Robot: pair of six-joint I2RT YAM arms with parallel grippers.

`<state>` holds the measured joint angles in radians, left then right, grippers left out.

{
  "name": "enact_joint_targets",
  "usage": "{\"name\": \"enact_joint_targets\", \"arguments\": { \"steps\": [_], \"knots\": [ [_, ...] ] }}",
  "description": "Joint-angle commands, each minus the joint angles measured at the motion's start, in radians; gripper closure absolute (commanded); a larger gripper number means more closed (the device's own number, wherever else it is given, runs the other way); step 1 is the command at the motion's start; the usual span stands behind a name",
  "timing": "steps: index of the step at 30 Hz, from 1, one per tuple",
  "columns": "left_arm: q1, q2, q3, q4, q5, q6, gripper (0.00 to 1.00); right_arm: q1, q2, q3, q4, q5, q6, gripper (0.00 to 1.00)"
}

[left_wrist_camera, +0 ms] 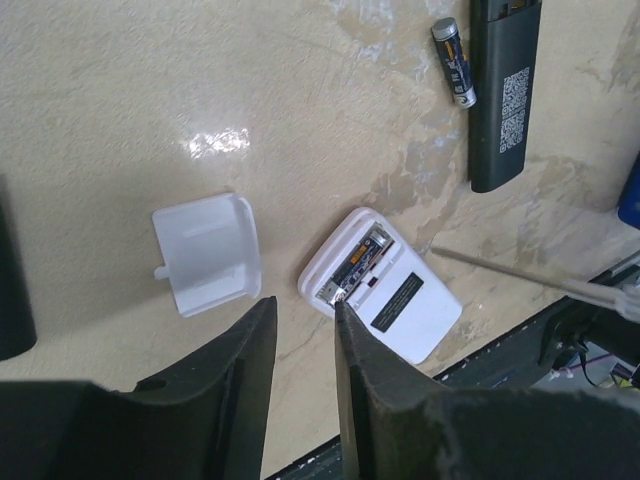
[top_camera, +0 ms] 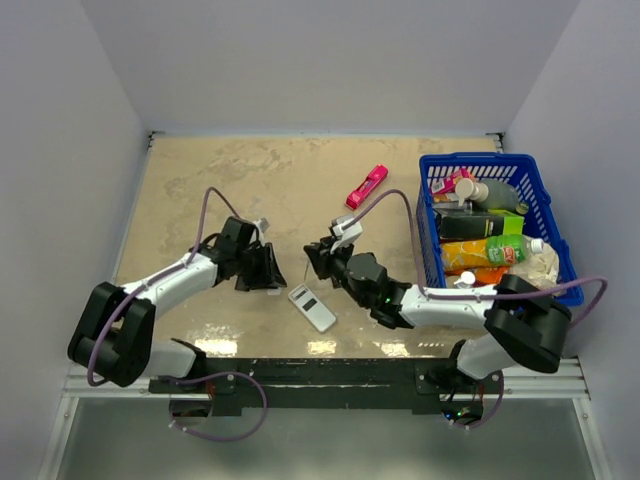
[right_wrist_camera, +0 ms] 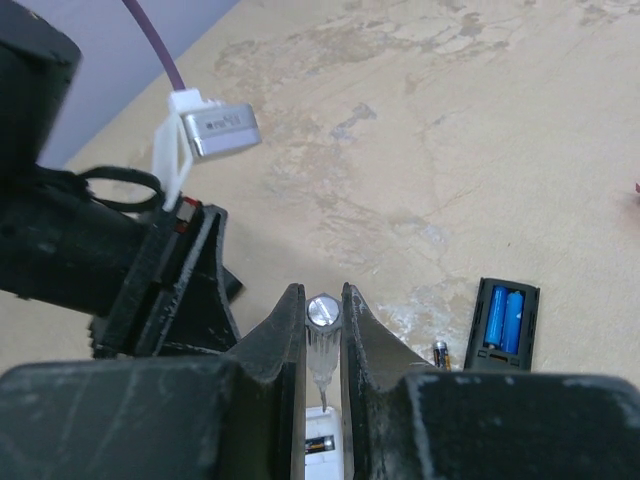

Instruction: Unload the batteries from the remote control

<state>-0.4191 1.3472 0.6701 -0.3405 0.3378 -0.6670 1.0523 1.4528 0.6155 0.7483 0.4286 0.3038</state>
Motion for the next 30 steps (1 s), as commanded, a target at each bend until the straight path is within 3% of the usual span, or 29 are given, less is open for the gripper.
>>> {"name": "enact_joint_targets", "arguments": {
  "steps": [1, 9, 19, 30],
  "knots": [
    [0.003, 0.061, 0.045, 0.080, 0.044, 0.058, 0.66, -0.006, -0.113, 0.010, -0.093, 0.015, 0.134, 1.00],
    [-0.084, 0.176, 0.144, 0.009, -0.085, 0.155, 0.66, -0.006, -0.311, 0.027, -0.458, 0.038, 0.284, 1.00],
    [-0.129, 0.244, 0.187, -0.015, -0.190, 0.178, 0.67, -0.006, -0.529, -0.075, -0.492, 0.085, 0.268, 1.00],
    [-0.193, 0.202, 0.119, -0.017, -0.169, 0.096, 0.67, -0.005, -0.657, -0.169, -0.506, 0.091, 0.264, 1.00]
  ]
}}
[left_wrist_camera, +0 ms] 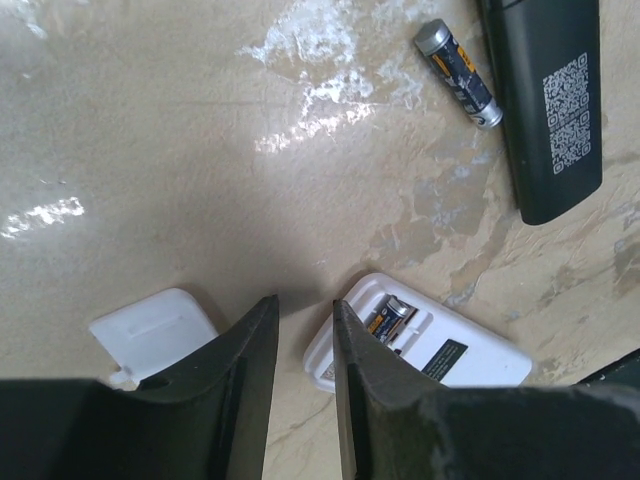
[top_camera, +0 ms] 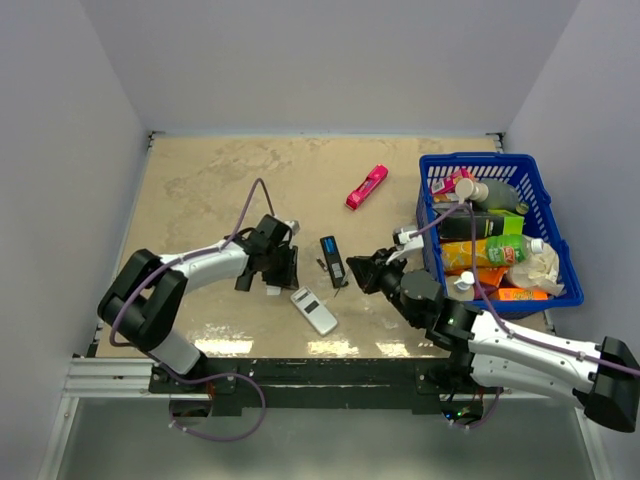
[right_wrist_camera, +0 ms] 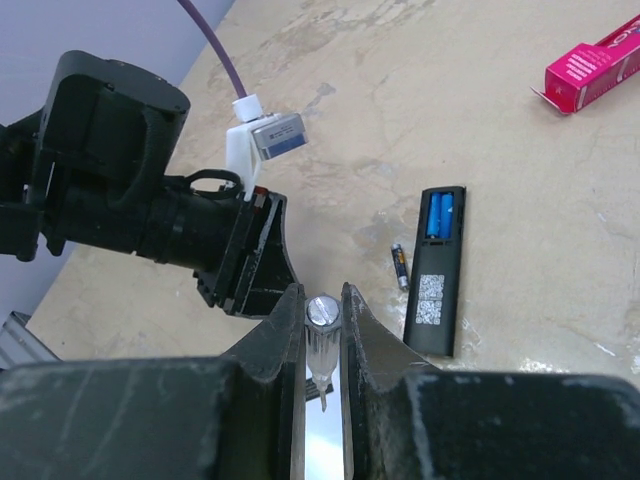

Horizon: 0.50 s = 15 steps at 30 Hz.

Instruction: Unload the batteries from the remote control

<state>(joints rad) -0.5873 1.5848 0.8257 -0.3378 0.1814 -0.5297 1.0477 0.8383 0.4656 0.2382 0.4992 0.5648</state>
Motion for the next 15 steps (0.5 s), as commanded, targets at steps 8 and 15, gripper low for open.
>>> {"name": "enact_joint_targets", "arguments": {
  "steps": [8, 15],
  "knots": [
    [-0.072, -0.117, -0.109, -0.037, -0.019, -0.151, 0.71, -0.002, -0.039, -0.028, 0.001, -0.008, -0.008, 1.00],
    [-0.115, -0.195, -0.213, 0.032, 0.024, -0.230, 0.72, 0.000, 0.031, -0.025, 0.032, -0.098, -0.019, 1.00]
  ]
}}
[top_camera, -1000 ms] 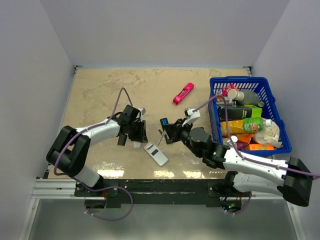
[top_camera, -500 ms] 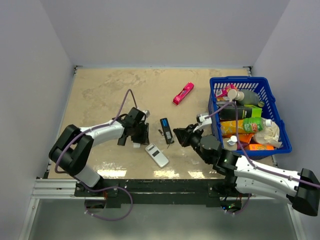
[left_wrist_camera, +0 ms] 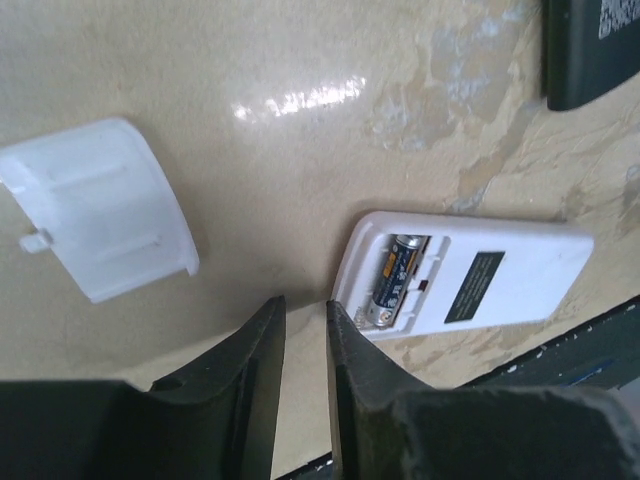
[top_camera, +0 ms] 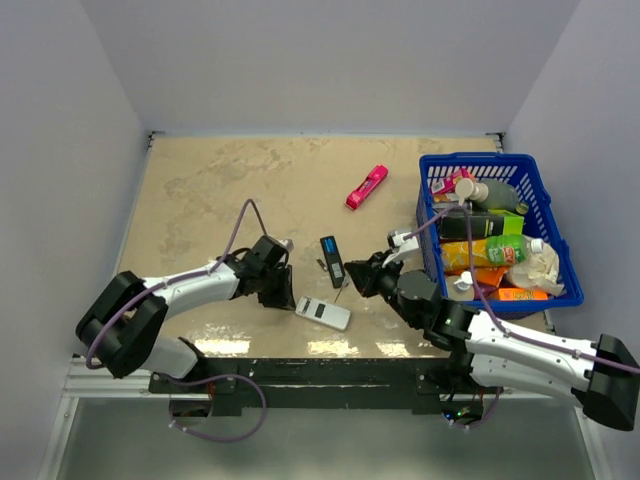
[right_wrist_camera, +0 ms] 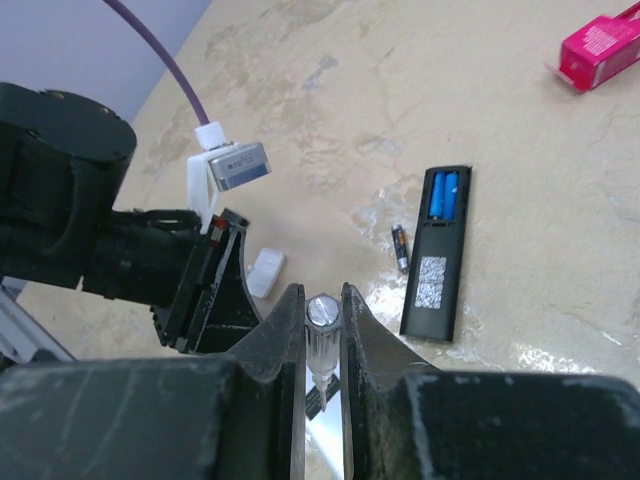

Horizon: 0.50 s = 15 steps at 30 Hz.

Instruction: Unload the batteries from the remote control

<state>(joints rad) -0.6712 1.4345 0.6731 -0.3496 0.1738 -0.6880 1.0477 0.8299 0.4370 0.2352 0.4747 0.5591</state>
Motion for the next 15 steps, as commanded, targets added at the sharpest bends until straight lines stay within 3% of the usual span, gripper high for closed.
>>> {"name": "enact_joint_targets", "arguments": {
  "steps": [1, 7, 15],
  "knots": [
    [-0.039, -0.052, -0.073, 0.076, 0.052, -0.082, 0.73, -0.002, 0.052, 0.003, 0.047, -0.102, -0.021, 1.00],
    [-0.079, -0.101, -0.142, 0.153, 0.058, -0.140, 0.73, 0.006, 0.153, -0.024, 0.217, -0.272, -0.074, 1.00],
    [-0.053, -0.181, -0.089, 0.038, -0.023, -0.153, 0.70, 0.023, 0.149, -0.058, 0.329, -0.191, -0.093, 1.00]
  ]
}}
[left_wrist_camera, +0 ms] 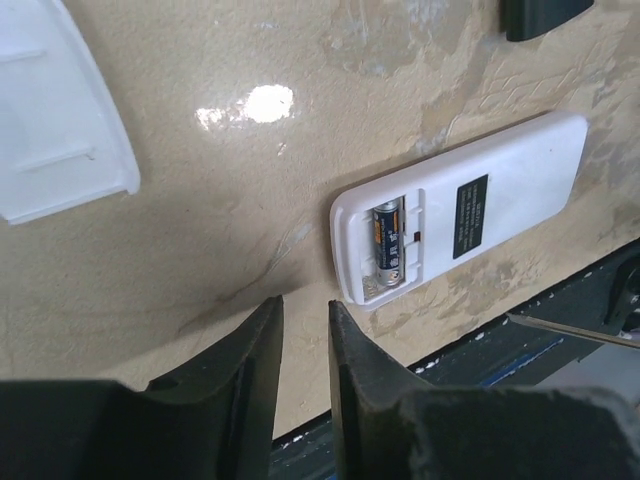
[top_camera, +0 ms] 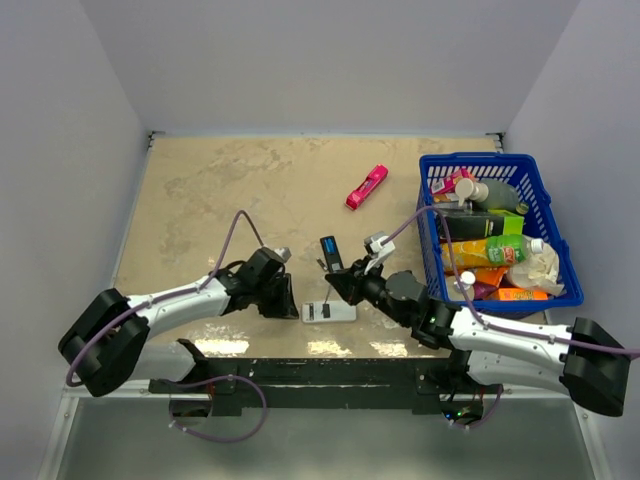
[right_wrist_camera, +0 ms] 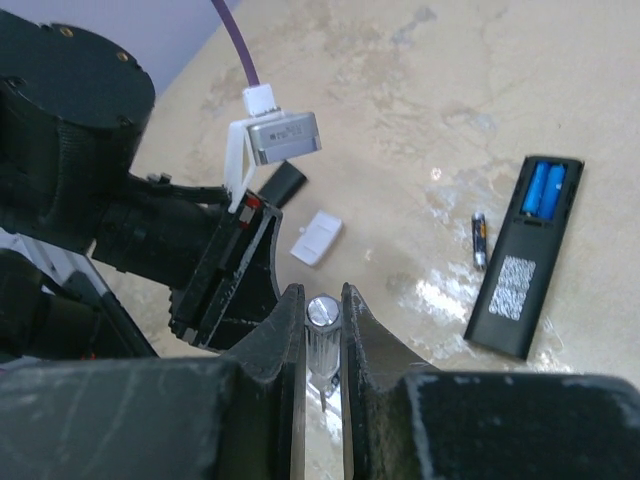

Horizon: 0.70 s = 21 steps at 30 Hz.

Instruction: Unload the batteries from the remote control

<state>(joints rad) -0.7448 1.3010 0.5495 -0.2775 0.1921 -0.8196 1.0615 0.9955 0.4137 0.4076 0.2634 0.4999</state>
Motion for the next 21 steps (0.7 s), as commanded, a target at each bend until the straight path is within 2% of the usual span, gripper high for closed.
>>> {"name": "enact_joint_targets", "arguments": {
  "steps": [1, 2, 6, 8, 13, 21],
  "knots": [
    [0.030, -0.060, 0.035, -0.031, -0.019, -0.020, 0.70, 0.014, -0.015, -0.052, 0.192, 0.019, -0.038, 1.00],
    [0.053, -0.066, 0.035, -0.028, -0.004, -0.009, 0.70, 0.020, -0.012, -0.065, 0.253, 0.023, -0.046, 1.00],
    [0.131, -0.078, 0.027, 0.004, 0.087, 0.033, 0.69, 0.098, 0.028, -0.079, 0.287, 0.160, -0.119, 1.00],
    [0.174, -0.075, 0.029, 0.008, 0.147, 0.072, 0.69, 0.117, 0.060, -0.079, 0.327, 0.180, -0.135, 1.00],
    [0.191, -0.071, 0.035, 0.001, 0.199, 0.126, 0.68, 0.140, 0.136, -0.056, 0.393, 0.217, -0.150, 1.00],
    [0.191, -0.065, -0.017, 0.064, 0.233, 0.111, 0.67, 0.181, 0.221, -0.030, 0.445, 0.306, -0.170, 1.00]
  ]
}}
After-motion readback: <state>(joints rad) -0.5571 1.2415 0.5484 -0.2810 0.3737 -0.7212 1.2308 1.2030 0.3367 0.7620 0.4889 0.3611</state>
